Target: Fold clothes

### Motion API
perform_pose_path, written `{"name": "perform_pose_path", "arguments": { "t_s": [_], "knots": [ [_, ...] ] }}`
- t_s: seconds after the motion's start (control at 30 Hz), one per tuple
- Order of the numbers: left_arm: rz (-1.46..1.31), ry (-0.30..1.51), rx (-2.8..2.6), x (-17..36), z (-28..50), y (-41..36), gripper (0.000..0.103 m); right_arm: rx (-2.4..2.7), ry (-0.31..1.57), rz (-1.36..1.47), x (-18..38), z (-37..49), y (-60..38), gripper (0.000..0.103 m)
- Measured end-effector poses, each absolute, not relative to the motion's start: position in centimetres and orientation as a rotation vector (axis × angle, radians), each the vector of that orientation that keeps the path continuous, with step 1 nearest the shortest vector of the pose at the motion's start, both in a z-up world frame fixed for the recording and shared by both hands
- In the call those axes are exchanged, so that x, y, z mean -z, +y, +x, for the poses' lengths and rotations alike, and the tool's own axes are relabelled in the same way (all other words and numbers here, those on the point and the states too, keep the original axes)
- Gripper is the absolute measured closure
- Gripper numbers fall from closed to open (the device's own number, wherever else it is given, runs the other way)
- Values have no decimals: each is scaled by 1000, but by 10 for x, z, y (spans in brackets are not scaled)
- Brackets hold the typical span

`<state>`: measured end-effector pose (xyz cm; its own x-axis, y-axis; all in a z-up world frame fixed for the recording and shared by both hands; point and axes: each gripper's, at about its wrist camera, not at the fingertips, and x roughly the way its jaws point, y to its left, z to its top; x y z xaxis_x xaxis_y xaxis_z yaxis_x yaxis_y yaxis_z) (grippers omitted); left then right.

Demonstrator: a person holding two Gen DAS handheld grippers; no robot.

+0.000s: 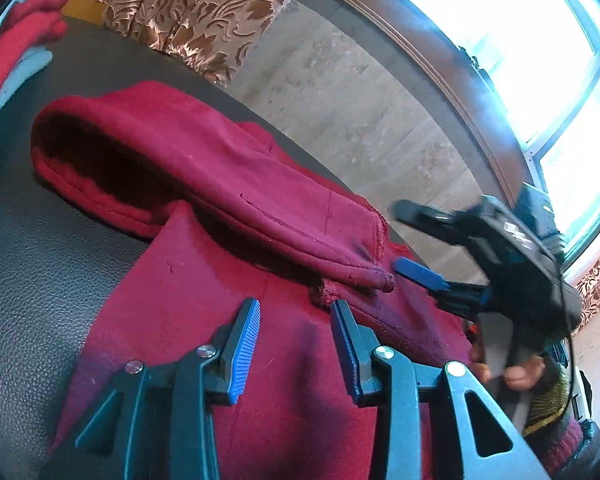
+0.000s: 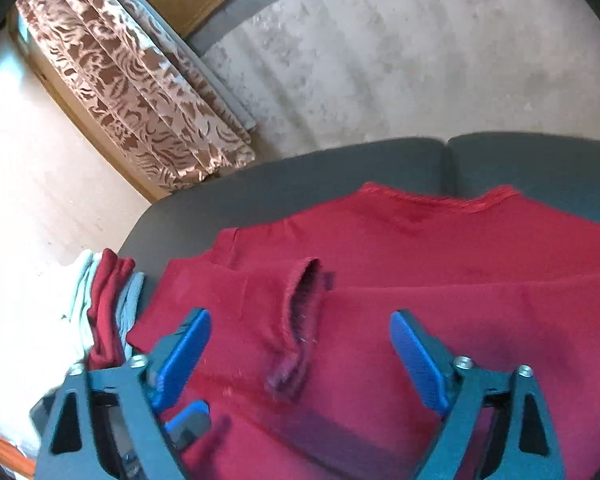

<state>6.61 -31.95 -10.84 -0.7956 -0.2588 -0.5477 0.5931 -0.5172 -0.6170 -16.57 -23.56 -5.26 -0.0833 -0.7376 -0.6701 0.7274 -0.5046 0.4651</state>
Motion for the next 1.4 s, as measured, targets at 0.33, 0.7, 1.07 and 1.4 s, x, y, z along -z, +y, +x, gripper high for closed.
{"name": "perform_pose_path", "arguments": {
  "t_s": [0.33, 0.7, 1.07, 1.4],
  "knots": [
    [532, 1153, 2310, 104, 67, -320, 66, 1873, 205, 1061, 67, -154, -269, 93],
    [494, 1309, 2288, 104, 76, -333, 66, 1897, 367, 775, -28, -125, -257, 93],
    [460, 1258, 2227, 93, 78, -351, 60, 2045, 229, 924, -23, -188, -164, 92],
    [480, 1253, 2223, 98, 77, -352, 58, 2158, 152, 1079, 21, -222, -99, 92]
  ]
}}
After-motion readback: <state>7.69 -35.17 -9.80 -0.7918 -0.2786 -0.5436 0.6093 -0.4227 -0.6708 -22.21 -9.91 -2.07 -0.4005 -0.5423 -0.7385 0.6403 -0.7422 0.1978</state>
